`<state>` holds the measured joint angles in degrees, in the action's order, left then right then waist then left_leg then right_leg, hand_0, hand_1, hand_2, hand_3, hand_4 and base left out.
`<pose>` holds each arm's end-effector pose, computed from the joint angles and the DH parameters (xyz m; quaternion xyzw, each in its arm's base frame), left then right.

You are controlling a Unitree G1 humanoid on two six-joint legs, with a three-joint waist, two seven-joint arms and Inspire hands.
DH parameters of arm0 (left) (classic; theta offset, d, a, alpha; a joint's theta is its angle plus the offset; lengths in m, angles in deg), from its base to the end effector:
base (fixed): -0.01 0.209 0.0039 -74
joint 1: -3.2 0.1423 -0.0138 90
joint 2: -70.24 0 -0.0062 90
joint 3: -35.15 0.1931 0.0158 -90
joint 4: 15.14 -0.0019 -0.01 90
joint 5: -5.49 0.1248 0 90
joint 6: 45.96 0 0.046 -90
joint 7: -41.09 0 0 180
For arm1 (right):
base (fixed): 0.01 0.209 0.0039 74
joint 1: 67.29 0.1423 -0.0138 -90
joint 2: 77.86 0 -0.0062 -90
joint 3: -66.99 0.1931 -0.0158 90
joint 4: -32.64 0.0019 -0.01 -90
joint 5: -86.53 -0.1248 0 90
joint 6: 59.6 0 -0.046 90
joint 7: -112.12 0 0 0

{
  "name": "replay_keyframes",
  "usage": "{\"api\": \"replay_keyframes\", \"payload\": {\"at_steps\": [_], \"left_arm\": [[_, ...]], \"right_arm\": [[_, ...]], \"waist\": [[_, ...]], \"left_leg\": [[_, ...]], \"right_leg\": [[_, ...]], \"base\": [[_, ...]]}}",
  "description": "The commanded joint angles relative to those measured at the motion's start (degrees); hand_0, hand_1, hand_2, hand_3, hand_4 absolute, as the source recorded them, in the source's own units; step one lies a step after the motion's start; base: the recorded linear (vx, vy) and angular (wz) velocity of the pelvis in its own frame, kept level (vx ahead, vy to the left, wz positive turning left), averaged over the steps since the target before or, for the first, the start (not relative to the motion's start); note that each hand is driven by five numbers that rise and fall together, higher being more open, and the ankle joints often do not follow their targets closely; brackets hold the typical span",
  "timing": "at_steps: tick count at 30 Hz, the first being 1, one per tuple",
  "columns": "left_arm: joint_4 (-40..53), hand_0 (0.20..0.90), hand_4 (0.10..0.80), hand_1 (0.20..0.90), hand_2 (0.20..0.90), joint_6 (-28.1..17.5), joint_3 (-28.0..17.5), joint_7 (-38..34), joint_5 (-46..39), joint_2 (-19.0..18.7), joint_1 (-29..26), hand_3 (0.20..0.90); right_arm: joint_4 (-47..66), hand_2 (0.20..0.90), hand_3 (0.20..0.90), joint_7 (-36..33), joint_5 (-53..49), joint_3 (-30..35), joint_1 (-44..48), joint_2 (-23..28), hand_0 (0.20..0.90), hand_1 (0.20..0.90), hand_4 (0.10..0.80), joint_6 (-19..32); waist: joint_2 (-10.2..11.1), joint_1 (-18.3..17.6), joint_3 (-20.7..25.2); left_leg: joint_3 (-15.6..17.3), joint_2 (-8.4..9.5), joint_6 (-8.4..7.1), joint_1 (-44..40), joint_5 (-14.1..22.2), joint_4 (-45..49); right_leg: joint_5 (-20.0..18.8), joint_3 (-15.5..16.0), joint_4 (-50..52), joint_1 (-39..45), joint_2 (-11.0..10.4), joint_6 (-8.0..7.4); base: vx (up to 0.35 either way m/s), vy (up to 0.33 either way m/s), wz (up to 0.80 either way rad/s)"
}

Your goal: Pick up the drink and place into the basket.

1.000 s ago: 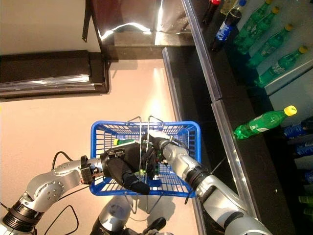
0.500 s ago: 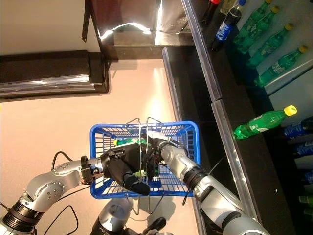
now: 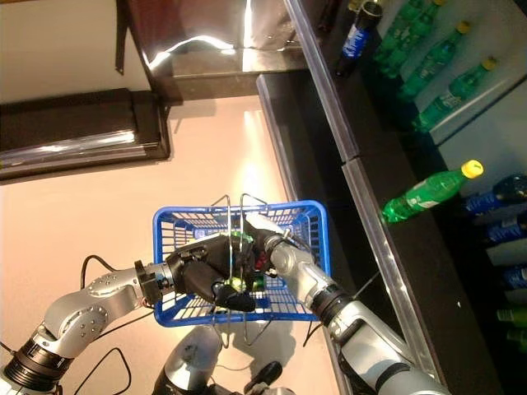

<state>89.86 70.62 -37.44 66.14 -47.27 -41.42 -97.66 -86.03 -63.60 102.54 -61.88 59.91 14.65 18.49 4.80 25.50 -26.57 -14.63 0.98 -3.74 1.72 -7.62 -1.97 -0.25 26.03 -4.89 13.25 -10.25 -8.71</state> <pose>0.2071 0.1867 0.0950 -0.1035 0.1347 -0.4587 0.8722 0.2893 -0.1117 0.0632 -0.4740 0.0433 0.2516 0.8427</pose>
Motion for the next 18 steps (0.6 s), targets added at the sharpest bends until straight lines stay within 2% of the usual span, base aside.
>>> {"api": "replay_keyframes", "payload": {"at_steps": [1, 11, 18], "left_arm": [[10.4, 0.3, 0.1, 0.3, 0.3, -23.0, -4.2, 4.6, -8.9, 15.8, -2.6, 0.2], [6.1, 0.3, 0.1, 0.3, 0.3, -27.9, -6.9, -3.3, -5.6, 16.8, -1.8, 0.2], [0.7, 0.3, 0.1, 0.3, 0.3, -33.0, -8.4, -11.0, -2.4, 17.4, -0.5, 0.2]], "right_arm": [[1.7, 0.9, 0.9, -3.7, -1.2, -1.7, -5.1, 1.4, 0.9, 0.9, 0.8, 4.7], [10.6, 0.9, 0.9, -2.8, -2.4, 2.4, -8.1, 5.3, 0.9, 0.9, 0.8, 7.5], [19.2, 0.9, 0.9, -3.3, -6.2, 7.2, -13.4, 7.7, 0.9, 0.9, 0.8, 12.2]], "waist": [[-0.6, -4.4, 23.5], [-1.4, -9.0, 23.2], [-1.9, -13.2, 22.6]], "left_leg": [[1.9, -0.46, -0.01, -3.1, 3.0, -3.0], [6.6, -1.09, 0.47, -4.4, 4.1, -3.0], [11.0, -1.82, 0.9, -5.5, 5.0, -3.0]], "right_leg": [[-1.1, -0.7, 0.8, -0.8, 0.9, 0.15], [-2.0, -4.9, 0.1, -2.0, 0.6, -0.22], [-2.7, -8.1, 0.1, -3.2, 0.4, -0.59]], "base": [[-0.016, 0.031, -0.34], [-0.027, 0.04, -0.3], [-0.039, 0.04, -0.25]]}}
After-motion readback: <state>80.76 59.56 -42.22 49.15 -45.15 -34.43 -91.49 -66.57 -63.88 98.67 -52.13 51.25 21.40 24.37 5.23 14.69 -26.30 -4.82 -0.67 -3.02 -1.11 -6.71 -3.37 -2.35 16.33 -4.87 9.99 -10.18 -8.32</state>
